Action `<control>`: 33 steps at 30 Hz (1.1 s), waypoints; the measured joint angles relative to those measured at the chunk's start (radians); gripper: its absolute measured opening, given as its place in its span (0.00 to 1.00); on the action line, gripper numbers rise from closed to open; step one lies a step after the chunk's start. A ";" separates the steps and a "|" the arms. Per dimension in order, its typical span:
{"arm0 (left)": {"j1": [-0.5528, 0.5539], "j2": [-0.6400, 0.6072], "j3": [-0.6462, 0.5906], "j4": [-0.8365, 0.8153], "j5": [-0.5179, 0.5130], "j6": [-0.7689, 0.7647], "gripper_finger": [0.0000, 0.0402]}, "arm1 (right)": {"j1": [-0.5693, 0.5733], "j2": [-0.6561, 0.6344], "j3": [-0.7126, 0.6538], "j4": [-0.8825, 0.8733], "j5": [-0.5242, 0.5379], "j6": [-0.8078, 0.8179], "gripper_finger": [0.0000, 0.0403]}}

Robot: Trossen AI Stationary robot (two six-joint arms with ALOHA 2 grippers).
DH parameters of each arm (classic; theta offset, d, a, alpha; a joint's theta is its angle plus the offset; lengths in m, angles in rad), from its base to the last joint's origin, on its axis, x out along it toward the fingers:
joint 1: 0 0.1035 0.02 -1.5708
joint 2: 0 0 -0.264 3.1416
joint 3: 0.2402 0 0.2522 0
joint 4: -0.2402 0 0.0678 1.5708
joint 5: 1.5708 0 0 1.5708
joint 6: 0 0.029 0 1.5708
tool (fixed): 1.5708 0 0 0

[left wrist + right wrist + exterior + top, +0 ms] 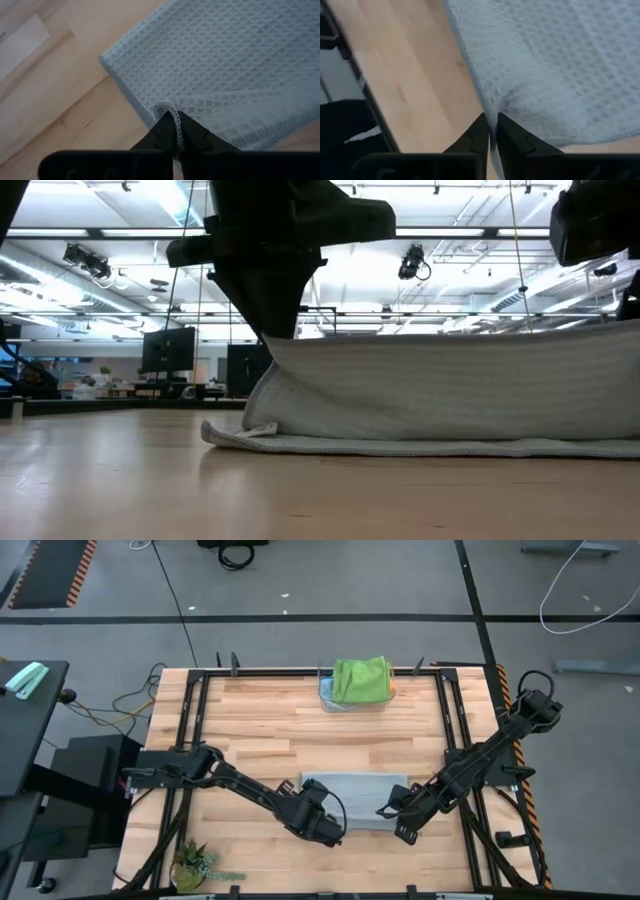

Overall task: Fold microfiber towels
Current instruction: Fold the gray microfiber cloth

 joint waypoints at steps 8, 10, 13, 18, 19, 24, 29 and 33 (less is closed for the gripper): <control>-0.022 0.000 0.000 -0.001 -0.004 -0.027 0.07 | 0.061 0.000 -0.001 -0.008 0.082 0.010 0.22; -0.024 0.000 0.000 -0.001 -0.004 -0.027 0.08 | 0.072 0.000 -0.001 -0.009 0.099 0.033 0.25; -0.029 0.000 0.000 0.002 -0.006 -0.035 0.11 | 0.093 0.000 -0.001 -0.009 0.114 0.064 0.29; -0.046 0.000 0.000 0.010 -0.006 -0.076 0.18 | 0.134 0.000 -0.001 -0.013 0.161 0.116 0.33; -0.050 0.000 0.000 0.010 -0.006 -0.079 0.20 | 0.140 0.000 -0.001 -0.014 0.171 0.122 0.34; -0.065 0.000 0.000 0.010 -0.006 -0.116 0.27 | 0.146 0.000 -0.001 -0.020 0.210 0.132 0.37; -0.081 -0.002 0.000 0.011 0.030 -0.162 0.34 | 0.145 0.000 -0.001 -0.020 0.217 0.132 0.39; -0.095 -0.002 0.000 0.011 0.039 -0.190 0.38 | 0.145 0.000 -0.001 -0.020 0.233 0.131 0.40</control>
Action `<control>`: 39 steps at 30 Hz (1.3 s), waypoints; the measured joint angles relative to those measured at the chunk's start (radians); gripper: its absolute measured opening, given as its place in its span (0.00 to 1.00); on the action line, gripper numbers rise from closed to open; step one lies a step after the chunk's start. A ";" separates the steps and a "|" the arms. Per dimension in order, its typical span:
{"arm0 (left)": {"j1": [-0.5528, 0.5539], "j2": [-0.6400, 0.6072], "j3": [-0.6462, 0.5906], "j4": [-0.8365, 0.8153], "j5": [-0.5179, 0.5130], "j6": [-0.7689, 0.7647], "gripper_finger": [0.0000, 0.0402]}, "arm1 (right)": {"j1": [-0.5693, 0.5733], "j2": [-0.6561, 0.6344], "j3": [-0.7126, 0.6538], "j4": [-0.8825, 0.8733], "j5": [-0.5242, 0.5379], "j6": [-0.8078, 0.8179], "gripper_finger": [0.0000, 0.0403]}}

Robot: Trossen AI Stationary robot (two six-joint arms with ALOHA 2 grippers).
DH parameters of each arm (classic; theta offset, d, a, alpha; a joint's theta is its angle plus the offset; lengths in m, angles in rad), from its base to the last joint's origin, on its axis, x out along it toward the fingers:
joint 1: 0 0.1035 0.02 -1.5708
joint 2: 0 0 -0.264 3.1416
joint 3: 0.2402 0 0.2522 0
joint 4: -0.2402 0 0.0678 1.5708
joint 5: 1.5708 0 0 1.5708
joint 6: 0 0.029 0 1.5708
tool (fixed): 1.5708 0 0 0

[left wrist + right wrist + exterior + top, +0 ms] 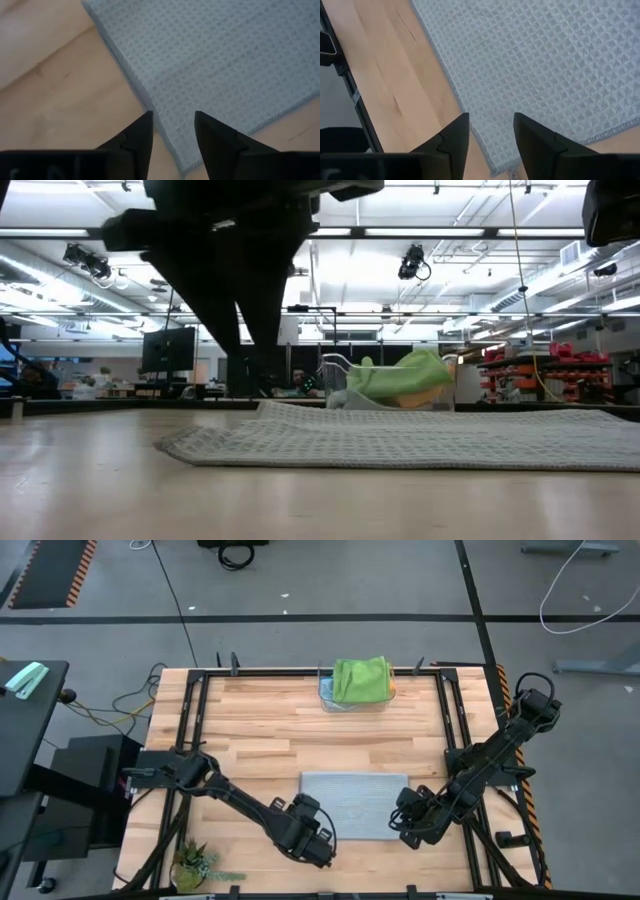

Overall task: Fold microfiber towels
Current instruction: Fold the gray microfiber cloth

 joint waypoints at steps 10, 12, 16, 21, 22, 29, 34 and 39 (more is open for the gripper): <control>0.025 -0.001 0.063 -0.155 0.002 -0.071 0.37 | 0.000 0.000 0.000 -0.051 0.008 0.024 0.40; 0.040 -0.002 0.068 -0.193 0.006 -0.072 0.36 | 0.000 0.000 0.000 -0.062 0.021 0.039 0.40; 0.072 -0.002 0.068 -0.255 0.044 -0.063 0.32 | 0.000 0.000 0.000 -0.066 0.068 0.082 0.40; 0.109 -0.016 0.067 -0.324 0.069 -0.040 0.25 | 0.025 0.000 0.000 -0.058 0.136 0.106 0.40; 0.114 -0.026 0.067 -0.341 0.069 -0.040 0.24 | 0.034 0.000 0.000 -0.058 0.143 0.118 0.40; 0.132 -0.108 0.067 -0.351 -0.020 -0.004 0.09 | 0.118 -0.013 0.000 -0.069 0.183 0.207 0.40; 0.152 -0.192 0.001 -0.348 -0.077 0.008 0.02 | 0.180 -0.063 0.002 -0.077 0.212 0.242 0.40; 0.171 -0.311 -0.166 -0.347 -0.078 -0.082 0.06 | 0.220 -0.137 0.003 -0.122 0.240 0.253 0.40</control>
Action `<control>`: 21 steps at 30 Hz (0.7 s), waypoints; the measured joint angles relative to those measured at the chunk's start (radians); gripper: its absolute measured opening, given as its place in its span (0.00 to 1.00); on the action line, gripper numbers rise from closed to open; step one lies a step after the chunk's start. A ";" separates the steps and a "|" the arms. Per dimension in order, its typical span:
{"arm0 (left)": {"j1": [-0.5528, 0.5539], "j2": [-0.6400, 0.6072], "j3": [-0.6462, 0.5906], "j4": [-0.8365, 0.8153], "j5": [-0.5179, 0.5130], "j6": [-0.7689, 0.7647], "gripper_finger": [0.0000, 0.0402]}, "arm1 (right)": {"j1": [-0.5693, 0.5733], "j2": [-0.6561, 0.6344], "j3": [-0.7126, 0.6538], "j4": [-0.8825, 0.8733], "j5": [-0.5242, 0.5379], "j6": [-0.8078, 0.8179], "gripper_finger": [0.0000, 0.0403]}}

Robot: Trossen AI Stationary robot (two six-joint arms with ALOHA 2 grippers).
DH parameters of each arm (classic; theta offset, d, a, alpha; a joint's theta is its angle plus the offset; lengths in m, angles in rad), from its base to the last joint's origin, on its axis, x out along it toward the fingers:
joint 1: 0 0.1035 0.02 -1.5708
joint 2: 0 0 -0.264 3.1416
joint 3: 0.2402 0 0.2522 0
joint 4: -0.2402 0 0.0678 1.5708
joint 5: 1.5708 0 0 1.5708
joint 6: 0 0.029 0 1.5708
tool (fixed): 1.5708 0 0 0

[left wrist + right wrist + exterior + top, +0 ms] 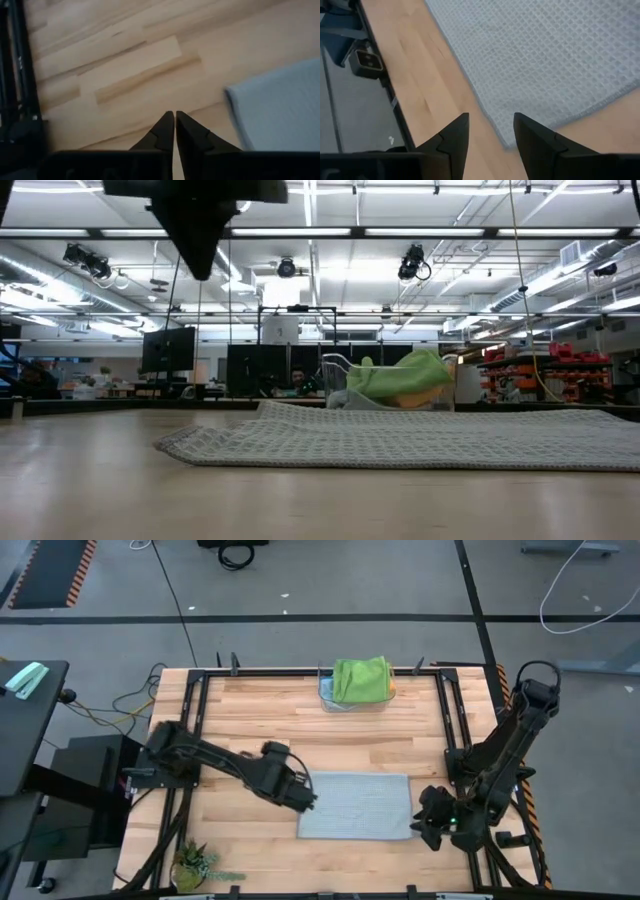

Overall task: Fold microfiber towels
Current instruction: Fold the gray microfiber cloth

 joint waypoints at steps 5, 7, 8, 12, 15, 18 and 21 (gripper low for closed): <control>0.003 -0.154 -0.202 0.197 0.010 -0.060 0.07 | 0.017 -0.046 0.000 -0.057 0.003 0.009 0.40; 0.001 -0.217 -0.295 0.341 0.011 -0.066 0.04 | 0.017 -0.048 0.000 -0.103 0.004 0.029 0.40; -0.001 -0.244 -0.340 0.404 0.012 -0.068 0.03 | 0.017 -0.048 0.000 -0.129 0.007 0.050 0.40; -0.002 -0.301 -0.472 0.532 0.014 -0.085 0.02 | 0.029 -0.049 0.000 -0.190 0.015 0.164 0.40; -0.002 -0.308 -0.527 0.558 0.028 -0.146 0.05 | 0.049 -0.051 -0.010 -0.186 0.049 0.221 0.40; 0.010 -0.307 -0.605 0.709 0.112 -0.112 0.09 | 0.070 -0.051 -0.045 -0.187 0.090 0.358 0.40; 0.021 -0.307 -0.693 0.939 0.140 -0.062 0.09 | 0.093 -0.051 -0.097 -0.164 0.104 0.533 0.40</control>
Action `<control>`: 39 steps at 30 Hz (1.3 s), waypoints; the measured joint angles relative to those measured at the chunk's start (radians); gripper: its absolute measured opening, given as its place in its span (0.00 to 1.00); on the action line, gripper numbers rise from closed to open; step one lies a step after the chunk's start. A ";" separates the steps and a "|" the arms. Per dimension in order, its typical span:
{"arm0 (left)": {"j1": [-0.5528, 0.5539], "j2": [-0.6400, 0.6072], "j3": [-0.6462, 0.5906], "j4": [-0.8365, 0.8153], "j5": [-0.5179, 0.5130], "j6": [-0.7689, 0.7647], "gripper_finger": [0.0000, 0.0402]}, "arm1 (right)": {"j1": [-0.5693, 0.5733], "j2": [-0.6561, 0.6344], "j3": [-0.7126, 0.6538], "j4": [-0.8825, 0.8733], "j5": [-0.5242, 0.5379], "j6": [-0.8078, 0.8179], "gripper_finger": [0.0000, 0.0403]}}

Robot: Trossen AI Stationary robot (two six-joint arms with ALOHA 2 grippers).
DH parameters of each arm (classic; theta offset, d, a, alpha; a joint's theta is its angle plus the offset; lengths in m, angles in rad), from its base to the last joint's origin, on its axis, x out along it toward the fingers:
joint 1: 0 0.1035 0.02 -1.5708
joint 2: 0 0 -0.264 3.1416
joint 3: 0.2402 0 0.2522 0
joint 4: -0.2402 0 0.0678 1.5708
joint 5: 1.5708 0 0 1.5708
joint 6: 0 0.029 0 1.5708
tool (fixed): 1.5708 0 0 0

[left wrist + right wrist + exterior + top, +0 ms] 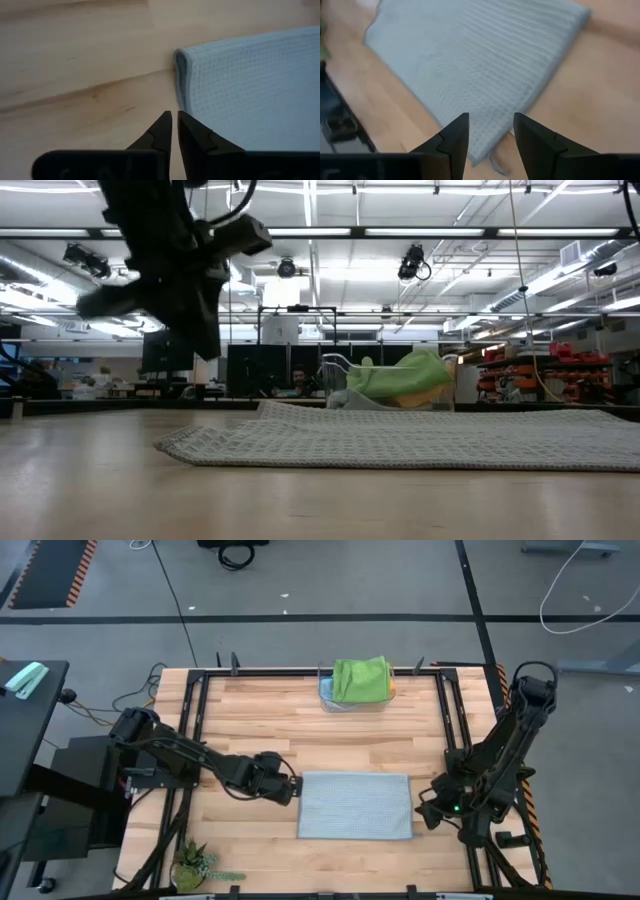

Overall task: Fold microfiber towels
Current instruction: Fold the gray microfiber cloth

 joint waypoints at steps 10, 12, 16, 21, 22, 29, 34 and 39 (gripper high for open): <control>0.015 0.000 -0.144 0.290 0.083 0.025 0.04 | 0.008 0.001 -0.113 0.122 0.005 0.104 0.40; 0.013 0.000 -0.173 0.351 0.084 0.022 0.04 | -0.011 0.001 -0.130 0.164 0.004 0.103 0.40; 0.014 0.000 -0.220 0.446 0.084 0.016 0.06 | -0.051 0.002 -0.162 0.198 0.002 0.102 0.41; 0.013 0.002 -0.228 0.482 0.086 0.025 0.08 | -0.096 0.002 -0.166 0.204 -0.017 0.102 0.41; 0.013 0.002 -0.228 0.485 0.086 0.026 0.09 | -0.101 0.002 -0.166 0.204 -0.022 0.101 0.41; 0.014 0.011 -0.229 0.513 0.109 0.022 0.08 | -0.104 0.017 -0.166 0.218 -0.053 0.103 0.41; 0.014 0.055 -0.231 0.556 0.144 -0.017 0.08 | -0.098 0.023 -0.166 0.303 -0.054 0.101 0.41; 0.015 0.111 -0.228 0.605 0.147 -0.032 0.10 | -0.098 0.034 -0.158 0.330 -0.054 0.068 0.41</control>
